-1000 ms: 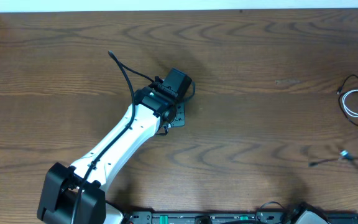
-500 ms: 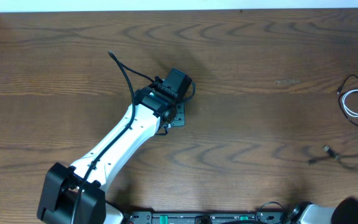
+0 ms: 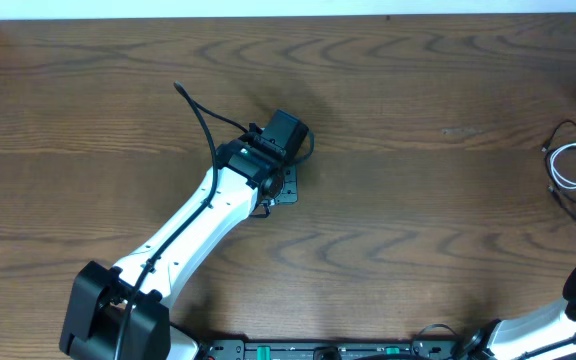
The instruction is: Untangle cables
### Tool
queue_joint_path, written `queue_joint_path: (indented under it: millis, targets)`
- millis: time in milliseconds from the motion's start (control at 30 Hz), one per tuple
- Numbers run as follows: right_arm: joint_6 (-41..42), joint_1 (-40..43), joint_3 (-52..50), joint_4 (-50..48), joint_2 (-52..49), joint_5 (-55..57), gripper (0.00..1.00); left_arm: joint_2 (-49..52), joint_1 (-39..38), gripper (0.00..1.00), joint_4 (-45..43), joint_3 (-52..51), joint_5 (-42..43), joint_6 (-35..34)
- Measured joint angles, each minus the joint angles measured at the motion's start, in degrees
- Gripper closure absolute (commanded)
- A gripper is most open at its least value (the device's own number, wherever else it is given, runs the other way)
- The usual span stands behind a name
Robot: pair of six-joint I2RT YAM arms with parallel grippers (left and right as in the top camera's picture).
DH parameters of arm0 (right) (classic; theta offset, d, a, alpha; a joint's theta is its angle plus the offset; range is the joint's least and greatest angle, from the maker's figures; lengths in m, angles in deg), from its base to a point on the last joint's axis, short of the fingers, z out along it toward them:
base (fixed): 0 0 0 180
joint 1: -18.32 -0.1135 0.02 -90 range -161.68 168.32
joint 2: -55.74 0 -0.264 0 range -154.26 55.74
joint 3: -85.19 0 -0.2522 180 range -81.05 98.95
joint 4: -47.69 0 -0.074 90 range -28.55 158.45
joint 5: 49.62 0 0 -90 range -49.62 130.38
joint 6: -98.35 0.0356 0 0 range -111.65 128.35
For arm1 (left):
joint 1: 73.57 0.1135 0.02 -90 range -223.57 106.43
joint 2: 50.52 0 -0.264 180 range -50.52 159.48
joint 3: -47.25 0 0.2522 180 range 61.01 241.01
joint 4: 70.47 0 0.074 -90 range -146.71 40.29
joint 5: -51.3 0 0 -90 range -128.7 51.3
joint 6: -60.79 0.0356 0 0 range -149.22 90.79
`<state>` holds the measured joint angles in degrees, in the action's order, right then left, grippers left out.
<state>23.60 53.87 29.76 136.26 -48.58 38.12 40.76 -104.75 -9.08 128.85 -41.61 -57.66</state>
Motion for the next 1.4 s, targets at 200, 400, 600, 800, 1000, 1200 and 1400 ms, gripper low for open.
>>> queue_joint_path:
  millis: [200,400,600,800,1000,1200,1400]
  targets:
    - [-0.4,-1.1,0.0,2.8,0.0,-3.0,0.01,0.0,0.0,0.56,0.0,0.0,0.0,0.0]
    - [-0.5,-1.2,0.0,4.7,0.0,-5.3,0.01,0.0,0.0,0.55,0.0,0.0,0.0,0.0]
    - [-0.6,-1.7,0.0,5.5,0.0,-9.6,0.01,0.0,0.0,0.49,-0.6,0.0,0.0,0.0]
    - [-4.6,-6.6,0.0,5.2,0.0,-15.6,0.01,0.0,0.0,0.38,-3.8,0.0,0.1,0.0]
    - [-10.2,-15.4,0.0,4.9,0.0,-18.0,0.01,0.0,0.0,0.32,-7.6,0.0,1.0,0.0]
    - [-13.3,-24.6,0.0,4.4,0.0,-17.9,0.01,0.0,0.0,0.32,-10.2,0.0,1.1,0.1]
    - [-14.2,-32.7,-0.4,4.1,-0.3,-14.8,0.01,0.0,2.0,0.32,-11.3,0.0,1.1,1.5]
